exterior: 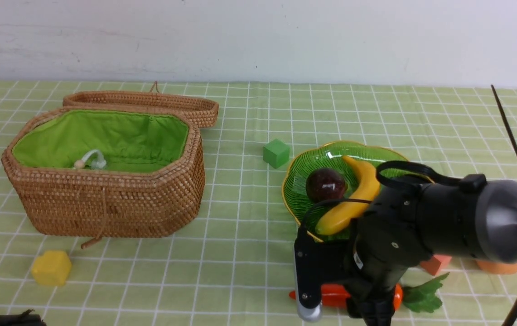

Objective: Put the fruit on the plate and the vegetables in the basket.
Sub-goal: Use the right arm to grab a carrot and put it into the left basket

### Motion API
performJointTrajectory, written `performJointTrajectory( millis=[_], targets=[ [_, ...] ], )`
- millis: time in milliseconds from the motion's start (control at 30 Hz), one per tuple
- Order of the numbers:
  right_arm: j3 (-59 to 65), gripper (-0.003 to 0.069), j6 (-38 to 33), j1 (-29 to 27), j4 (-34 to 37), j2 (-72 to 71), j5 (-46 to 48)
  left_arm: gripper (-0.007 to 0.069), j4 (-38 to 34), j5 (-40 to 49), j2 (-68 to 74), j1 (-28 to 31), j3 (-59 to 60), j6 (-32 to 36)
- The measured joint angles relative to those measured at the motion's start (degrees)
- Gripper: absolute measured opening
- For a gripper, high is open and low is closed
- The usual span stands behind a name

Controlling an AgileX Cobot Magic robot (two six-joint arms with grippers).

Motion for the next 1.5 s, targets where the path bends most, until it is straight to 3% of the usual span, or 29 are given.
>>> performJointTrajectory(
  millis=[167,433,667,767,900,1033,1167,1400,1500],
  targets=[
    [-0.21,0.0365,0.5,0.06,0.9,-0.43,0.35,-0.001,0.0,0.06,0.0,0.0,0.0,0.0],
    [-3.58,0.0363,2.66,0.06,9.99,-4.41,7.76,-0.0005,-0.05,0.67,0.0,0.0,0.0,0.0],
    [-12.25,0.0363,9.0,0.06,19.49,-8.12,12.66,-0.0002,2.19,-0.18,0.0,0.0,0.0,-0.5],
    [-20.89,0.0363,13.07,0.06,26.18,-8.2,9.31,0.0,9.56,-2.24,0.0,0.0,0.0,-5.16],
    [-30.6,0.0363,13.03,0.06,35.45,-5.4,4.57,0.0,21.21,-3.81,0.0,0.0,0.0,-13.6],
    [-45.96,0.0363,5.62,0.06,47.82,4.26,1.18,0.0,40.59,-4.39,0.0,0.0,0.0,-28.42],
    [-58.88,0.0363,-1.34,0.06,57.68,14.32,-0.93,0.0,52.6,-4.69,0.0,0.0,0.0,-40.99],
    [-75.58,0.0363,-15.49,0.31,66.11,30.61,-7.66,0.0005,58.14,-4.99,0.0,0.0,0.0,-47.44],
    [-77.43,0.0362,-16.9,0.72,66.39,32.94,-8.88,0.0005,57.96,-4.99,0.0,0.0,0.0,-47.61]
  ],
)
